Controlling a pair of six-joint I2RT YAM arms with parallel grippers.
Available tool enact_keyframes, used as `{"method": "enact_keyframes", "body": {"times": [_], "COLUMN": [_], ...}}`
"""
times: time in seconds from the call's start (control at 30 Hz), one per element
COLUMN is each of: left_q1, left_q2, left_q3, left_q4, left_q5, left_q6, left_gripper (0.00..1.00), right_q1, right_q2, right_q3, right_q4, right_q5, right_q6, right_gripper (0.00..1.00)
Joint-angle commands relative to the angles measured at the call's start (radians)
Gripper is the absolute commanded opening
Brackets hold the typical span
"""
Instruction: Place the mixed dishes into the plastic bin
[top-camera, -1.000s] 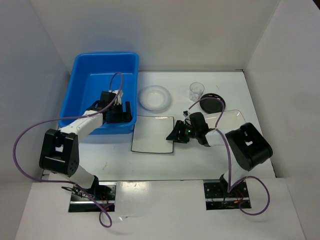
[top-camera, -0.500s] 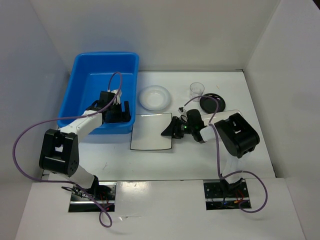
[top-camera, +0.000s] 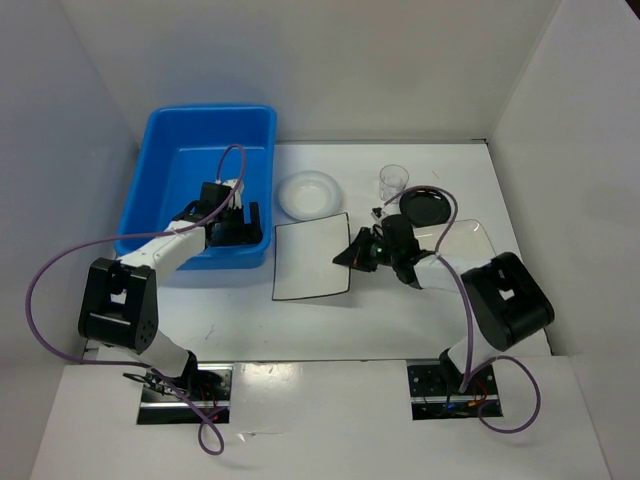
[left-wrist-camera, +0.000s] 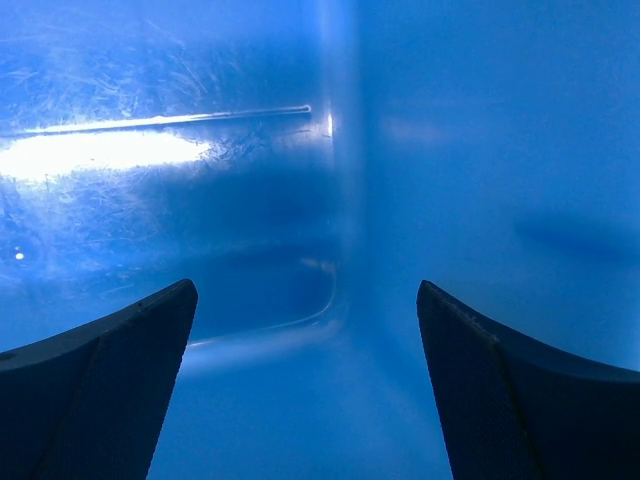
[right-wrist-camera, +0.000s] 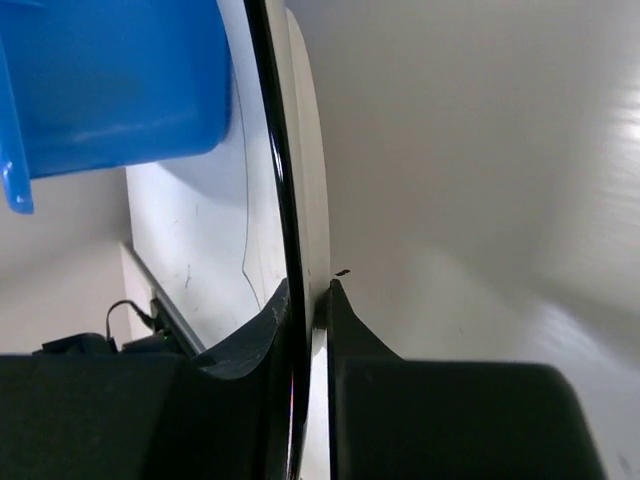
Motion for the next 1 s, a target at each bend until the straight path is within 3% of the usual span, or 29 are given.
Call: {"method": "enact_keyframes", "body": {"times": [0.0,0.23,0.37,0.47,0.67,0.83,0.97], "left_q1": [-0.009,-0.009,-0.009,-0.009,-0.009,-0.009,-0.009], "left_q2": [-0.043,-0.067,-0.118,-0.150,-0.150,-0.116,-0.092], "left_q3": [-0.008,0.001,0.028,0.074,0.192,0.277,0.321], "left_q4": [0.034,0.014,-0.009,-0.031,-0.043,-0.061,-0.061], "left_q5": [-0.015,0.051,-0.109,-0.248,-0.275,-0.420,-0.362], "left_q6": [-0.001,-0.001,-0.001,0.015,0.015,0.025,0.036], "left_gripper": [0.98,0.98,0.99,0.99,0.99,0.99,0.99], "right_q1": [-0.022,-0.124,-0.159,-0.159,-0.159,-0.159,-0.150], "right_q2": [-0.132,-0.427,-0.559,-0.559,-0.504,-0.402,-0.320], "right_q3": [-0.035,-0.035,0.035,0.111,0.287,0.420,0.566], "right_q4": [-0.121,-0.318,-0.395,-0.404,-0.384,-0.332,-0.321], "right_q5": [0.123,0.132,0.123,0.097,0.028,-0.035,-0.056], "right_q6": [-0.117,-0.126,-0.126,-0.126,-0.117,-0.104,-0.115], "right_gripper": [0.00,0.00,0.00,0.00,0.00,0.00,0.00]}}
